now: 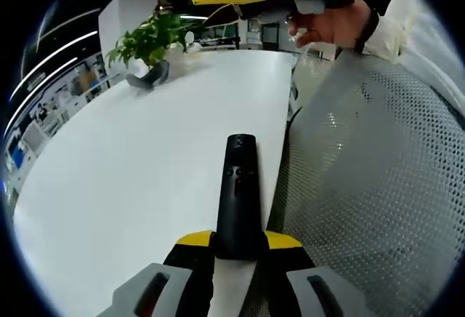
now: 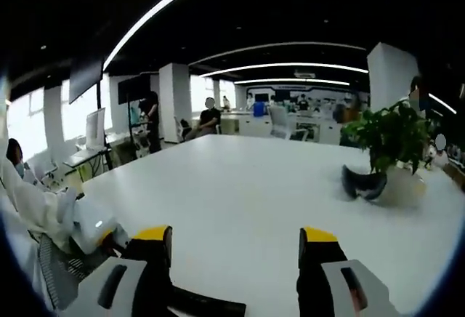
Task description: Press the specified remote control buttons in sequence, fully releasing each button before pressing the next.
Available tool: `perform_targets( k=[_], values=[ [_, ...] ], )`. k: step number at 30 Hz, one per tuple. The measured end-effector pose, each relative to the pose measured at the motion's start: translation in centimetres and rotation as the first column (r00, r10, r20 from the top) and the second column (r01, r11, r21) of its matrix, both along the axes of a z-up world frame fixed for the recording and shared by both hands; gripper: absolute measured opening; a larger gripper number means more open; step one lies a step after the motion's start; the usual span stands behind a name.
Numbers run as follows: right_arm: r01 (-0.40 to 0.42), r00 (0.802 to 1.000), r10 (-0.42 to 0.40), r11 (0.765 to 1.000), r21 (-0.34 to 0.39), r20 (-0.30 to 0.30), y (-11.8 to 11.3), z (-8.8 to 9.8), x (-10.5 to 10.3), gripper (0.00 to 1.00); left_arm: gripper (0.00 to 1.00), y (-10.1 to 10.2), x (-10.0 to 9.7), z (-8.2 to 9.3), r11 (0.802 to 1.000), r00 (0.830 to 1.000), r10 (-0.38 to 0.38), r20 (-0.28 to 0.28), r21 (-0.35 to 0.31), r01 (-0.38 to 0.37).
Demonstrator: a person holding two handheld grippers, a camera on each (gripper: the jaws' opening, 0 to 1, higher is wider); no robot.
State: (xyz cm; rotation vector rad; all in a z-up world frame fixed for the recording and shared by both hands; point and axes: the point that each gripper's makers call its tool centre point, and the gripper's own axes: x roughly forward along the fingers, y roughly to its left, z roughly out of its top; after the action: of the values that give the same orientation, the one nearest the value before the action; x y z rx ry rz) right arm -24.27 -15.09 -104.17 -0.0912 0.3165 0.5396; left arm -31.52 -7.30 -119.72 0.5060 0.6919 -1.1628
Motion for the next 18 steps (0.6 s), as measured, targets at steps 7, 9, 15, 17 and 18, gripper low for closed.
perform_targets(
  k=[7, 9, 15, 17, 18],
  values=[
    [-0.015, 0.999, 0.013, 1.0, -0.027, -0.053, 0.3, -1.1, 0.0, 0.76, 0.23, -0.1, 0.0, 0.1, 0.998, 0.998, -0.062, 0.016, 0.034, 0.061],
    [-0.017, 0.999, 0.016, 0.999, -0.029, -0.047, 0.2, -1.0, -0.1, 0.75, 0.22, 0.0, 0.0, 0.1, 0.996, 0.997, -0.078, 0.024, 0.054, 0.076],
    [-0.024, 0.997, 0.021, 0.999, -0.041, -0.071, 0.2, -1.6, -0.1, 0.73, 0.22, 0.7, 1.8, 0.5, 0.991, 0.994, -0.105, 0.044, 0.089, 0.1],
    [-0.03, 0.997, 0.027, 0.999, -0.041, -0.078, 0.3, -1.8, -0.1, 0.74, 0.22, 0.9, 2.5, 0.7, 0.991, 0.993, -0.103, 0.054, 0.096, 0.097],
    [-0.035, 0.996, 0.032, 0.998, -0.044, -0.088, 0.4, -2.0, -0.2, 0.74, 0.22, 1.0, 3.1, 0.9, 0.991, 0.993, -0.103, 0.058, 0.096, 0.097]
  ],
)
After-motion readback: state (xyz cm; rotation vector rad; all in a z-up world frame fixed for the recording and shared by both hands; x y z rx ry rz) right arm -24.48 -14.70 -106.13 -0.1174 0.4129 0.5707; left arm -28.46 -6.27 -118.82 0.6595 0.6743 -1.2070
